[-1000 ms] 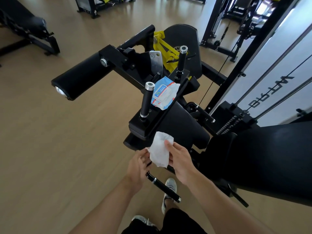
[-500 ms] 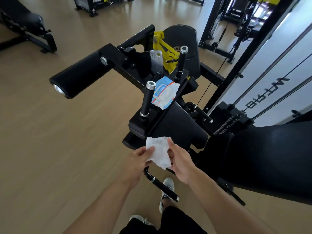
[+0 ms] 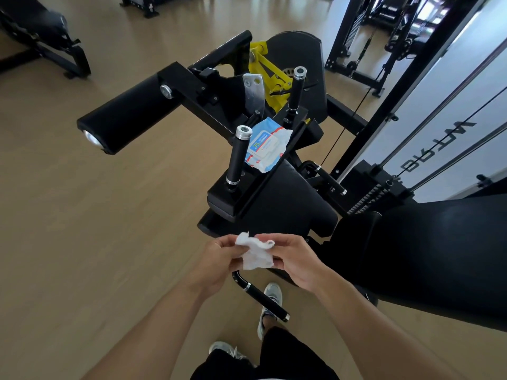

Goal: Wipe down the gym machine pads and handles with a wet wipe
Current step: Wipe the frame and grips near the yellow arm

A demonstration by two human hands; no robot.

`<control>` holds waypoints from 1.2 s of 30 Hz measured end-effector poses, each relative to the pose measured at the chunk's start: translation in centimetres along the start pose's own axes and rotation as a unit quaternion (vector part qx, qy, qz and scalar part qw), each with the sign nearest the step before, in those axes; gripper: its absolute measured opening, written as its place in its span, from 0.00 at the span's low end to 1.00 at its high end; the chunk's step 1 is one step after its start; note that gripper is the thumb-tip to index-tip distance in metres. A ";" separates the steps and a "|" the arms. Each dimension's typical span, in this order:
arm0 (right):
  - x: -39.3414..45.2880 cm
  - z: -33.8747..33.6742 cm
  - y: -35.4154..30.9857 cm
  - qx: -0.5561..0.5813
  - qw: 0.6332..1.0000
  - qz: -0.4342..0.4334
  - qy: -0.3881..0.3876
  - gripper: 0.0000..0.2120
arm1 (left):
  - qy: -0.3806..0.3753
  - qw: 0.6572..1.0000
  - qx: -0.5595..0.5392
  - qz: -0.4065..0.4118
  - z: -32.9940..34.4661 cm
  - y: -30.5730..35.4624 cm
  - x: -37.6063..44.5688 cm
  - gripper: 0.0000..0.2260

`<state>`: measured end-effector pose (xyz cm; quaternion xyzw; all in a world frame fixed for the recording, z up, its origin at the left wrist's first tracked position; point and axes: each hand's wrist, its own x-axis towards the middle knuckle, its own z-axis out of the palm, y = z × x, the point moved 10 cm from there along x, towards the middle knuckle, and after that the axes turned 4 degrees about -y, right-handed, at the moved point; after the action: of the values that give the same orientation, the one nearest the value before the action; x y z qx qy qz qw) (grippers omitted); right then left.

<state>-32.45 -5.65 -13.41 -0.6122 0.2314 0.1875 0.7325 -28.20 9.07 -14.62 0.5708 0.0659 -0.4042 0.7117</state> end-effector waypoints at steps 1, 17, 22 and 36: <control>0.0 0.1 -0.1 -0.009 1.000 -0.001 -0.012 0.11 | 0.004 1.000 -0.014 -0.001 0.1 0.2 0.0 0.07; 1.8 -1.8 -0.9 0.011 0.998 -0.027 0.051 0.29 | 0.062 0.995 0.045 0.067 -0.2 0.9 1.9 0.12; 3.7 -1.0 2.2 0.044 0.994 0.093 0.025 0.14 | 0.138 0.976 0.152 0.077 -1.1 1.4 2.1 0.13; 10.5 3.1 2.0 0.150 0.967 -0.030 0.203 0.18 | 0.244 0.830 0.478 0.150 -2.6 9.8 7.8 0.38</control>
<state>-24.62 -2.36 -20.61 -0.5272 0.3825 0.0002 0.7588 -15.68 7.69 -12.37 0.9227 -0.0505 -0.1211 0.3624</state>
